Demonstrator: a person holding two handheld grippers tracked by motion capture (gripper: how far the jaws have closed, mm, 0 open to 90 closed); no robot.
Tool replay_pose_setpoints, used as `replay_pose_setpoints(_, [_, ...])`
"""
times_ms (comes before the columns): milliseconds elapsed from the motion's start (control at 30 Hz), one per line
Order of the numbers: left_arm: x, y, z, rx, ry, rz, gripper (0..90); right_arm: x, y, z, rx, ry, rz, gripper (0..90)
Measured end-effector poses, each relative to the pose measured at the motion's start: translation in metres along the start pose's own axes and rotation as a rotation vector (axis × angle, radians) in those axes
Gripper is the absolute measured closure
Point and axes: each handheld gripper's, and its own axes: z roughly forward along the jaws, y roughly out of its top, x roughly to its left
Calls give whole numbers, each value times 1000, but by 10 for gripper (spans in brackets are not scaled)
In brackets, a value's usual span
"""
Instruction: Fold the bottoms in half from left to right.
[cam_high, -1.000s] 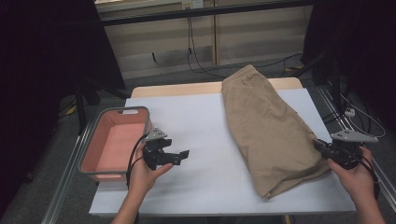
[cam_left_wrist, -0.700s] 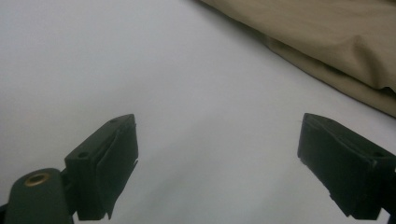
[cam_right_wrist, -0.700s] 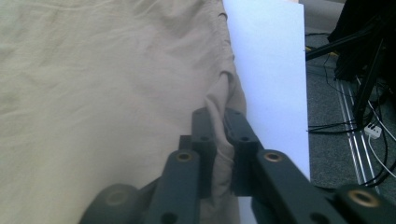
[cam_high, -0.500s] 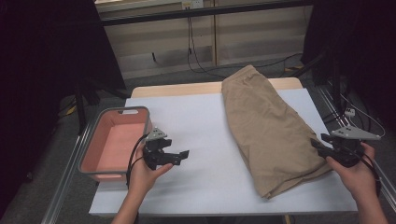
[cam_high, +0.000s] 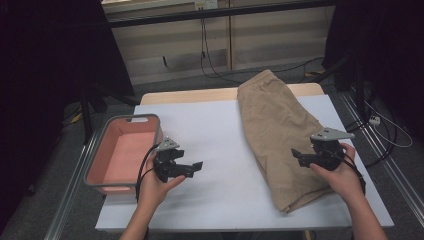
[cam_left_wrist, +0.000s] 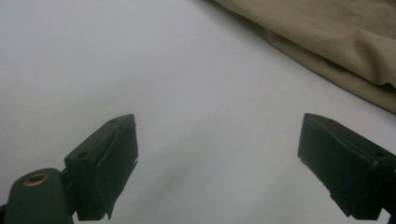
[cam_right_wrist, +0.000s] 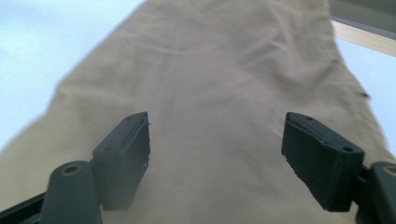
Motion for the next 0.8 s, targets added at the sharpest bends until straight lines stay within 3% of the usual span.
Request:
replay_pose_setpoints(333, [1,-1,1,2,-1,-4,120,28,20,37,22,39,-37,200])
replay_pose_setpoints(467, [1,0,0,0,0,-3,120,35,27,53,27,55,-7,207])
replay_pose_setpoints(567, [2,0,0,1,3,-4,120,36,31,64,28,40,29,207])
replay_pose_setpoints(800, [2,-1,0,-3,7,-10,121,41,42,82,29,47,21,227])
